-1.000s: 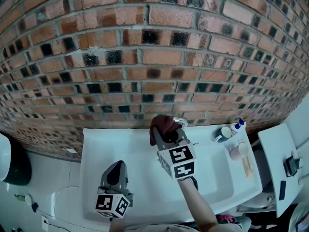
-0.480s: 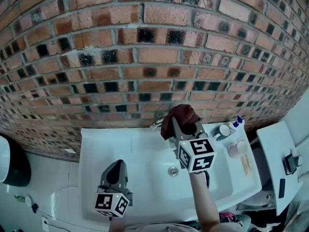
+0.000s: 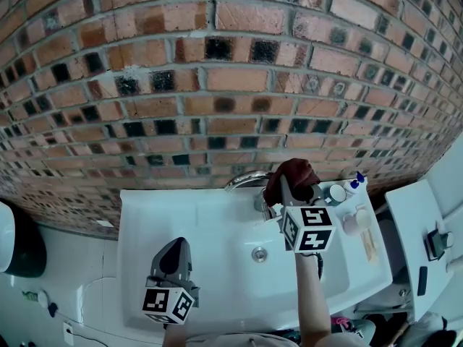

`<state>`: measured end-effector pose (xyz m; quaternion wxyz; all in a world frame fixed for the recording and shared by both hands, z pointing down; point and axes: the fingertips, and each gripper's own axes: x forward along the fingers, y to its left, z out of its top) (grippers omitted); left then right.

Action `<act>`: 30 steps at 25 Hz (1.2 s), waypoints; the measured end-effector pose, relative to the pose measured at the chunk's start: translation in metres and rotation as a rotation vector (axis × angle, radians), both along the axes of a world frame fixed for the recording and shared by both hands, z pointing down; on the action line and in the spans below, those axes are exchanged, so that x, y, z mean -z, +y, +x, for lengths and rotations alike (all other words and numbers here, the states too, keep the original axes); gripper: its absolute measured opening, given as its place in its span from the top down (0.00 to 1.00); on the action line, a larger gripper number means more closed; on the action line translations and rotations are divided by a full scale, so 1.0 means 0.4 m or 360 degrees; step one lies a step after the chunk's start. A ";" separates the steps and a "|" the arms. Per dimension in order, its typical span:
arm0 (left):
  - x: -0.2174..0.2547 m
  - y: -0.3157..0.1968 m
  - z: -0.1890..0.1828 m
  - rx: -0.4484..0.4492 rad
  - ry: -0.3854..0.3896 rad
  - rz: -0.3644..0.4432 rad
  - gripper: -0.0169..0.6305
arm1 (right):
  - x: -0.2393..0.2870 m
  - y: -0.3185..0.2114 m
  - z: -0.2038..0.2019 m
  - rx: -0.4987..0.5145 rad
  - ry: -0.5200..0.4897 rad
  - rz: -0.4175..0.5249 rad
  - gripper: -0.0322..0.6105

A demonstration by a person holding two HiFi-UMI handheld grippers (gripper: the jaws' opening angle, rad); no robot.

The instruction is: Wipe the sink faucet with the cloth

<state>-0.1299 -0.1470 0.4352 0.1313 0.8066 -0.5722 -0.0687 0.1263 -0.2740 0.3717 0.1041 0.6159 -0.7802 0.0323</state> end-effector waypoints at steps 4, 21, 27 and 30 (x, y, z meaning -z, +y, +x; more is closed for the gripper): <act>0.001 -0.003 0.001 0.0007 -0.0009 -0.0024 0.97 | -0.091 -0.009 0.035 -0.0071 0.0127 -0.0135 0.87; -0.024 -0.014 0.009 -0.0002 -0.0006 -0.0057 0.97 | -0.363 0.016 -0.058 -0.0050 0.0125 -0.0501 0.87; -0.024 -0.012 0.002 0.0005 0.0001 -0.0044 0.97 | -0.454 0.018 -0.133 0.0104 0.0183 -0.0615 0.87; -0.019 -0.010 -0.019 0.0032 -0.0012 -0.0055 0.97 | -0.472 0.006 -0.142 0.0079 0.0277 -0.0615 0.87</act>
